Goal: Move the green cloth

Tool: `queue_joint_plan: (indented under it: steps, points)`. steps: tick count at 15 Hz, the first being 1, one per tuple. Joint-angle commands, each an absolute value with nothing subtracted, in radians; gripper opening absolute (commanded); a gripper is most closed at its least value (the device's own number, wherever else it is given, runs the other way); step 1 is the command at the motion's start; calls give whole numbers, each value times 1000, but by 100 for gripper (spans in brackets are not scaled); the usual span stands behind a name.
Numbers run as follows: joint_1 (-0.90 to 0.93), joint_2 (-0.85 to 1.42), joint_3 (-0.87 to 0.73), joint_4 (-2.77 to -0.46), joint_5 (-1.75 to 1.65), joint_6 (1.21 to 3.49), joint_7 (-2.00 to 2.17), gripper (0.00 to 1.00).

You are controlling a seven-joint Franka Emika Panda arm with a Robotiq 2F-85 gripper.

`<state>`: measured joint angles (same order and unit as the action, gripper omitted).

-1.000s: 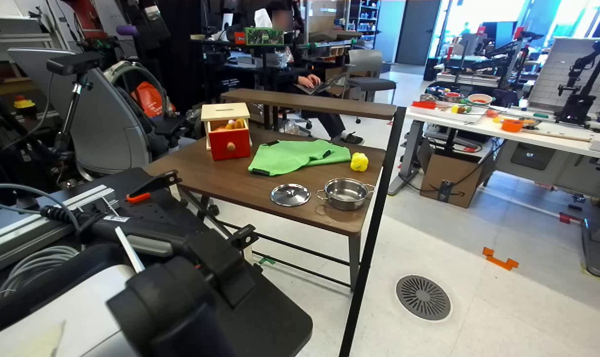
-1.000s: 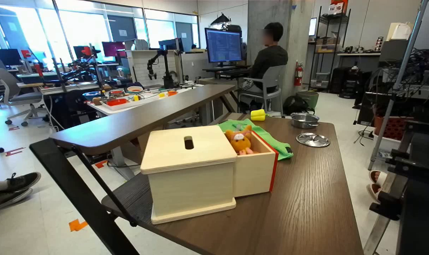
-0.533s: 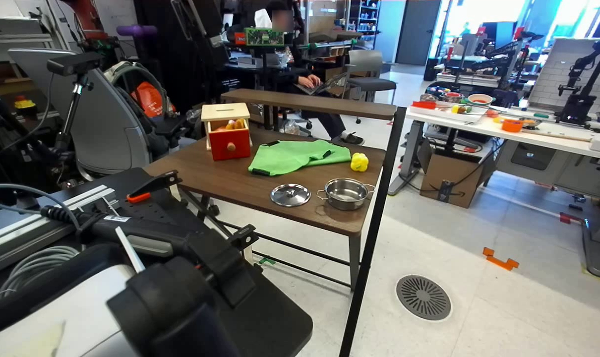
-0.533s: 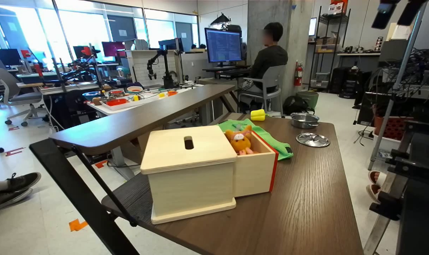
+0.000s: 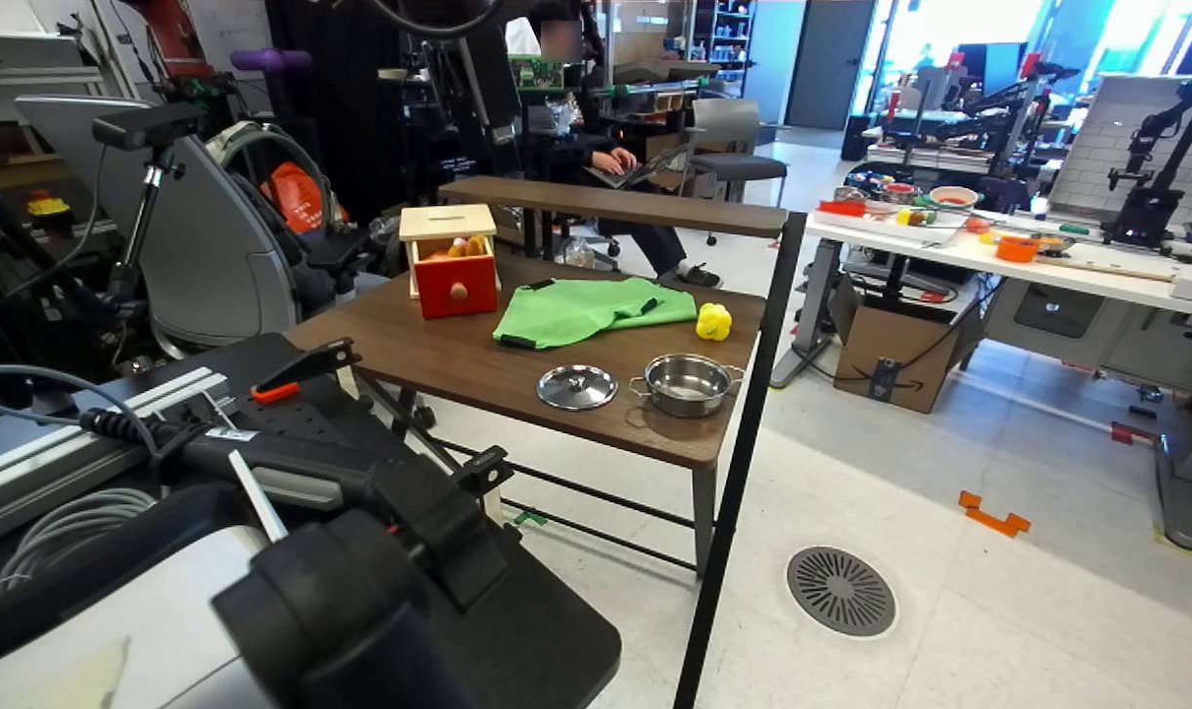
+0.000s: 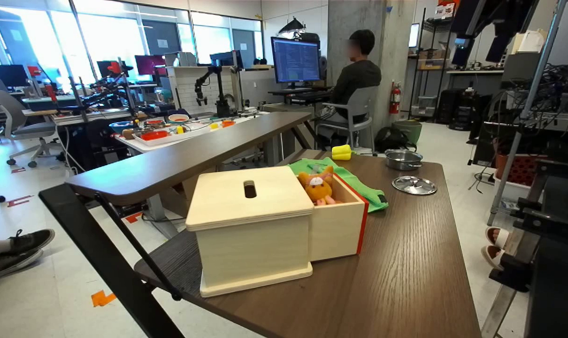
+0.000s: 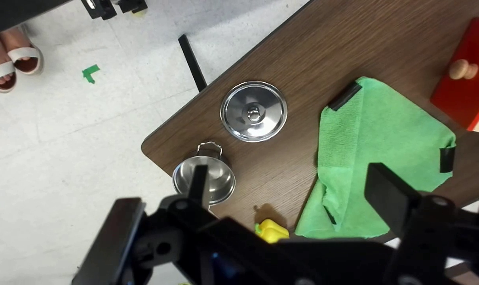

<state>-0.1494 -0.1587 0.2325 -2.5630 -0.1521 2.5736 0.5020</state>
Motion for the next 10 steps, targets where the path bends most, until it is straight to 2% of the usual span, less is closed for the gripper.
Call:
queue_joint_plan:
  steps: [1,10]
  points:
    - [-103,-143,180,-2554,-155,2569,509,100]
    - [-30,194,88,-2238,-22,2563,132,100]
